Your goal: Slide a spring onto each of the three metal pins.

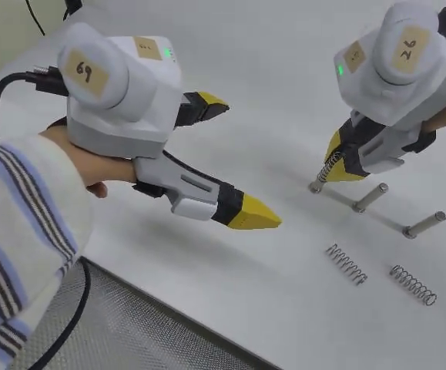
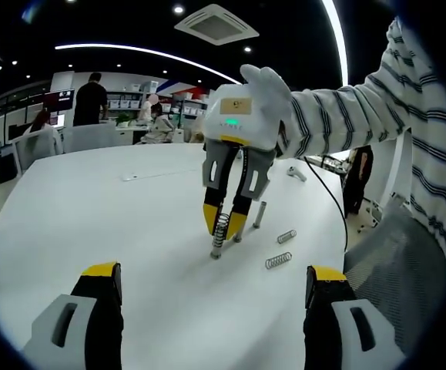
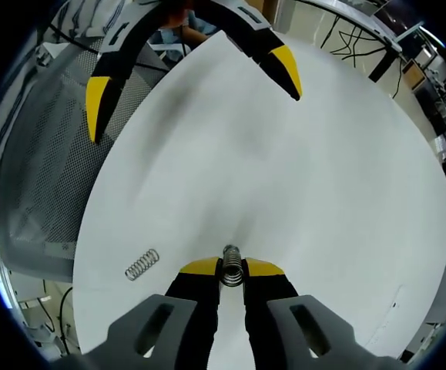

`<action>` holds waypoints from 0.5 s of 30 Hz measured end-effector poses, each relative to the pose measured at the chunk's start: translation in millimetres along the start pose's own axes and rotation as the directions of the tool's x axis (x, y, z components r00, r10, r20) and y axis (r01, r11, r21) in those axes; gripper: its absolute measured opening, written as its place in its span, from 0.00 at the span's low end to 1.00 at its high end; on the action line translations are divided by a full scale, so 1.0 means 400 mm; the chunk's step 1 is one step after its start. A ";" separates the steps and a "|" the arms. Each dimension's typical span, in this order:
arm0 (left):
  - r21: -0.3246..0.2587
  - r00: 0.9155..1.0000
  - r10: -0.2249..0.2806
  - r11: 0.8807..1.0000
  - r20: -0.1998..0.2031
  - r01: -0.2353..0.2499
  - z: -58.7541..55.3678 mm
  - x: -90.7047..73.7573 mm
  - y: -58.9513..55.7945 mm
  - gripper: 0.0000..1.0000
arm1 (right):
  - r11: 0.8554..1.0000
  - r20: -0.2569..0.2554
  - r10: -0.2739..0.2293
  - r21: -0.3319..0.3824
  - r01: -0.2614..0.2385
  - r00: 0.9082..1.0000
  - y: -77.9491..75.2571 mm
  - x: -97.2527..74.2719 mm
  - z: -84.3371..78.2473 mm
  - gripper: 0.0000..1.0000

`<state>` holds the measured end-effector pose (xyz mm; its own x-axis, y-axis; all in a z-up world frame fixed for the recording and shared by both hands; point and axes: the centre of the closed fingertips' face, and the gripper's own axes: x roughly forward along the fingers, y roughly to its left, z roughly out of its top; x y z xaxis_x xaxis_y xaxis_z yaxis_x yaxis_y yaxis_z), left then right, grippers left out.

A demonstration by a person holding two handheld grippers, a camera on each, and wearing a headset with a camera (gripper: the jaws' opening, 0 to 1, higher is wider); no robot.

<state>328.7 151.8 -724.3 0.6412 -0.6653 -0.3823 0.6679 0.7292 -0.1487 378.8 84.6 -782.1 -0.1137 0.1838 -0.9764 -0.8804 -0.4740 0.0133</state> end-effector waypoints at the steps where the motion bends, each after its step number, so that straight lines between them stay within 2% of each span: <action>1: 0.001 1.000 0.000 1.000 0.000 0.000 0.000 -0.001 0.000 0.98 | 1.000 -0.001 0.000 -0.001 0.000 1.000 -0.001 0.005 -0.001 0.08; 5: -0.017 1.000 -0.006 1.000 0.001 0.006 0.000 -0.003 -0.001 0.98 | 1.000 -0.001 0.006 0.007 -0.006 1.000 -0.001 0.016 -0.004 0.08; 15: -0.016 1.000 -0.009 1.000 -0.009 0.009 -0.005 -0.001 -0.003 0.98 | 1.000 -0.006 0.012 0.019 -0.012 1.000 -0.003 0.034 -0.008 0.08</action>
<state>326.7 151.5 -725.9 0.6316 -0.6706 -0.3890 0.6675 0.7256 -0.1672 379.8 84.7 -796.0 -0.1218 0.1728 -0.9774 -0.8875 -0.4599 0.0293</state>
